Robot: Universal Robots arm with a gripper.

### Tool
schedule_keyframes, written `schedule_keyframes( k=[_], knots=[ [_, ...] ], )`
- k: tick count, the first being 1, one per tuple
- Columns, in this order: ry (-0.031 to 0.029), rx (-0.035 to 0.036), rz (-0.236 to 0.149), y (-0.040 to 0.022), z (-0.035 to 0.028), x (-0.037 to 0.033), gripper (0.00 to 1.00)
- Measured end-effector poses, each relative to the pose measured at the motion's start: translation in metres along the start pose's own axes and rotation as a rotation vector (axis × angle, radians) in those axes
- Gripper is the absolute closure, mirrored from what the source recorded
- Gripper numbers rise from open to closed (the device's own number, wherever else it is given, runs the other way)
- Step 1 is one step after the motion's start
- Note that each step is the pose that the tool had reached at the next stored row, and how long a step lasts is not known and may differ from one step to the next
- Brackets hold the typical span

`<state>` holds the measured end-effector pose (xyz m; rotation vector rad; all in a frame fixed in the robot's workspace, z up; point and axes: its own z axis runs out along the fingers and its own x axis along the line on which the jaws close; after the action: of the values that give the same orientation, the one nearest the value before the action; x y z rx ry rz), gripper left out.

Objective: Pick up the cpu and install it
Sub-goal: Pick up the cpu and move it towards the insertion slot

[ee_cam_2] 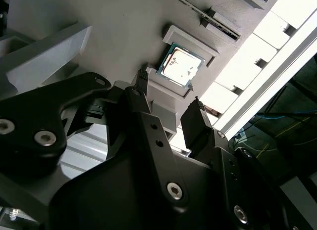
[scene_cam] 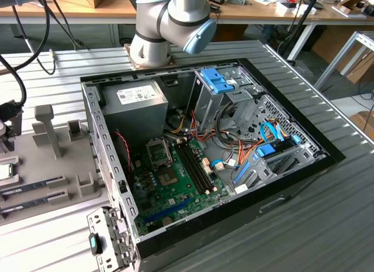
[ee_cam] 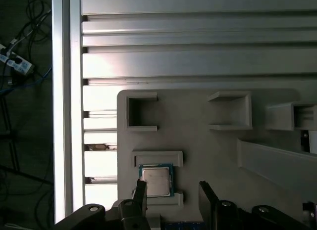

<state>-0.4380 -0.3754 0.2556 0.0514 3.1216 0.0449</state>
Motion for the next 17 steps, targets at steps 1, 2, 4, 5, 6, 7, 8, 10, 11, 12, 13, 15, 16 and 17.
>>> schedule_keyframes(
  k=[1,2,4,5,6,7,8,10,11,12,13,15,16,17],
  knots=[
    [0.0,0.0,0.0,-0.0001,0.0018,0.0,0.46],
    [0.0,0.0,0.0,-0.0001,0.0028,0.0002,0.46],
    [-0.0002,-0.0001,0.0,-0.0001,0.003,0.0003,0.46],
    [-0.0002,-0.0001,0.0,-0.0001,0.0031,0.0005,0.46],
    [-0.0001,-0.0001,0.0,-0.0001,0.0031,0.0006,0.46],
    [-0.0001,0.0,0.0,-0.0001,0.0033,0.0011,0.46],
    [0.0,0.0,0.0,-0.0002,0.0037,0.0012,0.46],
    [0.0,0.0,0.0,-0.0002,0.0038,0.0012,0.46],
    [-0.0002,-0.0001,0.0,-0.0001,0.0039,0.0013,0.46],
    [-0.0002,-0.0001,0.0,-0.0001,0.004,0.0014,0.46],
    [-0.0001,0.0,0.0,-0.0002,0.0045,0.002,0.46],
    [0.0,0.0,0.0,-0.0002,0.0054,0.0025,0.46],
    [0.0,0.0,0.0,-0.0003,0.0055,0.0026,0.46],
    [-0.0002,-0.0001,0.0,-0.0002,0.0057,0.0028,0.46]
  ],
)
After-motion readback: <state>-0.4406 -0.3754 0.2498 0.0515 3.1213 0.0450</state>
